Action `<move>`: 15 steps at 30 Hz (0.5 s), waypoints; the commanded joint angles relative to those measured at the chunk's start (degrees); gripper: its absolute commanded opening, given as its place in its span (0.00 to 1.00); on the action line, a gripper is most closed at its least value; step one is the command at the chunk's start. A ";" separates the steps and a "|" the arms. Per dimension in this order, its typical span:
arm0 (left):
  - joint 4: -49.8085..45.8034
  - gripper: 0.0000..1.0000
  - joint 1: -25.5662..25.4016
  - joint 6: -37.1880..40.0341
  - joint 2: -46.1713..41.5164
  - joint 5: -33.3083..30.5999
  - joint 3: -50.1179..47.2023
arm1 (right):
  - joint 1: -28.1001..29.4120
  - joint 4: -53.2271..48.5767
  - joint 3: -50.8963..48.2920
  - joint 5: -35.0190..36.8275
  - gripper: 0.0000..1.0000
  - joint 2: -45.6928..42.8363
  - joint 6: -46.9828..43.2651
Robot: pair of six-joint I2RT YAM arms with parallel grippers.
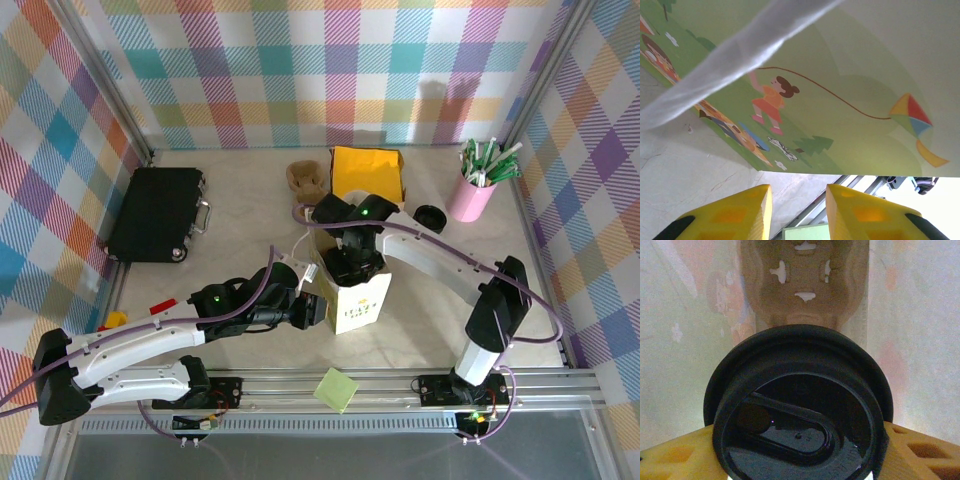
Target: Pack the takeout coffee
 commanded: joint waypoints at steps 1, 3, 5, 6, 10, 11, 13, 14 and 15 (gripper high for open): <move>-1.39 0.34 -0.62 1.29 -0.72 -0.63 1.90 | -0.27 -3.93 2.35 0.05 0.41 1.28 -0.76; -1.40 0.34 -0.63 1.28 -0.70 -0.76 1.85 | -0.27 -5.13 3.62 0.28 0.41 1.58 -0.74; -1.33 0.34 -0.62 1.30 -0.74 -0.76 1.90 | -0.27 -6.16 4.83 0.40 0.41 1.67 -0.88; -1.45 0.34 -0.62 1.29 -0.70 -0.79 1.95 | -0.27 -6.50 5.34 0.42 0.41 1.68 -0.89; -1.57 0.34 -0.62 1.31 -0.71 -0.71 2.07 | -0.25 -8.00 7.36 0.94 0.41 1.60 -1.11; -1.65 0.34 -0.62 1.27 -0.74 -0.82 2.05 | -0.26 -8.35 7.81 0.94 0.41 1.59 -1.19; -1.73 0.34 -0.62 1.31 -0.94 -0.93 1.96 | -0.26 -8.93 8.55 1.11 0.41 1.66 -1.24; -1.75 0.34 -0.62 1.27 -0.96 -1.04 1.99 | -0.27 -9.21 8.84 1.11 0.41 1.63 -1.32; -1.80 0.34 -0.62 1.27 -1.00 -1.00 1.98 | -0.25 -9.39 9.06 1.11 0.41 1.65 -1.34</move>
